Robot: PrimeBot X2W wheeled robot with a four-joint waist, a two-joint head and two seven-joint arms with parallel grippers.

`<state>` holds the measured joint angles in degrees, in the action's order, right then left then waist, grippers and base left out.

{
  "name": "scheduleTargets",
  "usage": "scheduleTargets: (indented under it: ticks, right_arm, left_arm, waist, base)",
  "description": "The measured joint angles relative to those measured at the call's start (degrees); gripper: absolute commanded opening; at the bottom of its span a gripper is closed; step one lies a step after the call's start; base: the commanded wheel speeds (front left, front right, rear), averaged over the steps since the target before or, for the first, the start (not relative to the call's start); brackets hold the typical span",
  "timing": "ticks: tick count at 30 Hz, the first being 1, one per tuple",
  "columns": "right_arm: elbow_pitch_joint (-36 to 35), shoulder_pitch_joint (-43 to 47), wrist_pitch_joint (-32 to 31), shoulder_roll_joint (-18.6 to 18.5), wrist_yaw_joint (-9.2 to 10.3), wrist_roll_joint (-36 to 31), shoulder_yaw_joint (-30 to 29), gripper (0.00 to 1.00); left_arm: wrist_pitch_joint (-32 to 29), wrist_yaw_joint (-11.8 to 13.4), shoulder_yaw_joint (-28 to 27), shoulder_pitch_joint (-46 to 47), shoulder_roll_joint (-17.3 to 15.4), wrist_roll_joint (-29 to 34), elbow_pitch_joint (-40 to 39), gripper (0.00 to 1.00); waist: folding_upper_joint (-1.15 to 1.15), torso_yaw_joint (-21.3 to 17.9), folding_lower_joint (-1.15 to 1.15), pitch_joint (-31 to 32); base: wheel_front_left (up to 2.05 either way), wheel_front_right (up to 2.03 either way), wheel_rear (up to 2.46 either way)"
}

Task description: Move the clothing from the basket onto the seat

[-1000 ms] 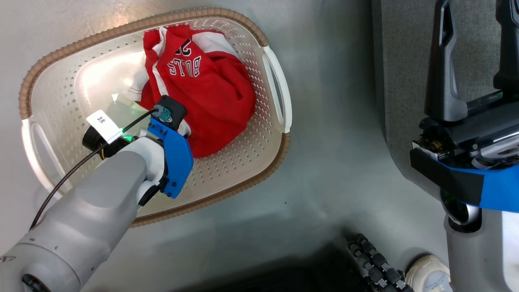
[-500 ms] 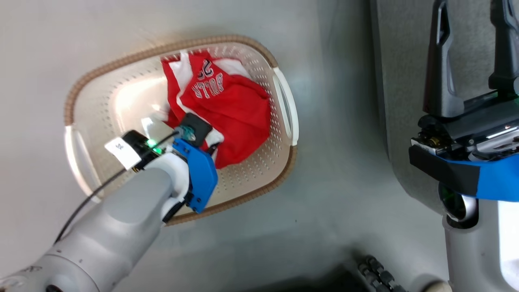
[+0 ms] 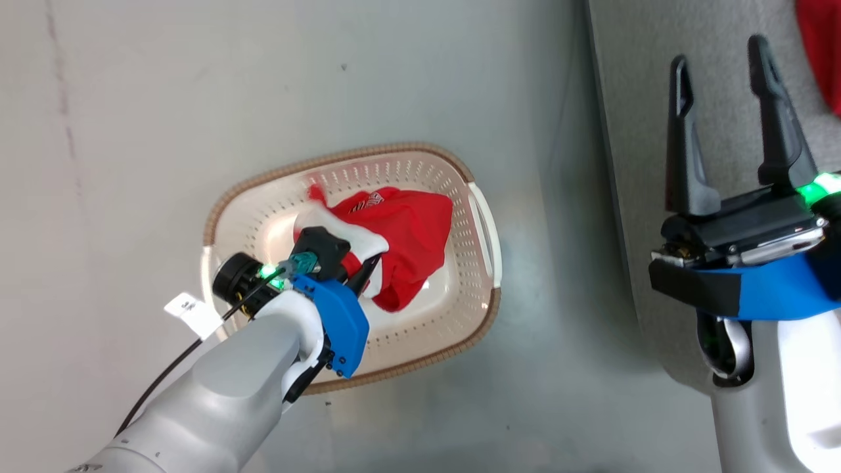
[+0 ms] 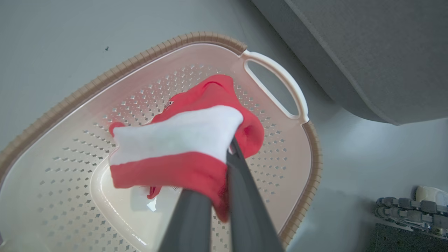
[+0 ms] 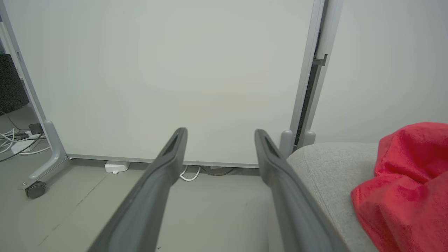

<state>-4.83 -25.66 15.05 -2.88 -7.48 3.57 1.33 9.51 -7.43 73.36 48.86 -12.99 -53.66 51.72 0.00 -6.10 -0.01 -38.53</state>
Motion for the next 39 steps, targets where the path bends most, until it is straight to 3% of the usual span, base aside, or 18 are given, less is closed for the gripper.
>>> scheduleTargets:
  ticks: [12, 29, 39]
  right_arm:
    - [3.7, 4.9, 0.0, 0.0, 0.00, -0.3, -0.4, 1.00]
    - [5.8, 10.9, 0.0, 0.0, 0.00, 1.4, -1.1, 1.00]
    - [6.4, 12.9, 0.0, 0.0, 0.00, 2.1, -1.4, 1.00]
  left_arm:
    - [5.4, 0.0, -1.3, -2.0, -1.6, -4.2, -0.4, 0.00]
    - [5.5, 0.0, -23.5, -7.5, -4.3, 13.9, -15.7, 0.00]
    - [5.5, 0.0, -26.9, -7.8, -3.8, 19.9, -24.4, 0.00]
  waist:
    - [0.00, 2.8, -0.01, 12.8]
    - [0.00, 4.5, -0.01, 25.6]
    - [0.00, 5.5, 0.00, 29.3]
  base:
    - [0.00, 0.00, 0.00]
    - [0.00, 0.00, 0.00]
    - [0.00, 0.00, 0.00]
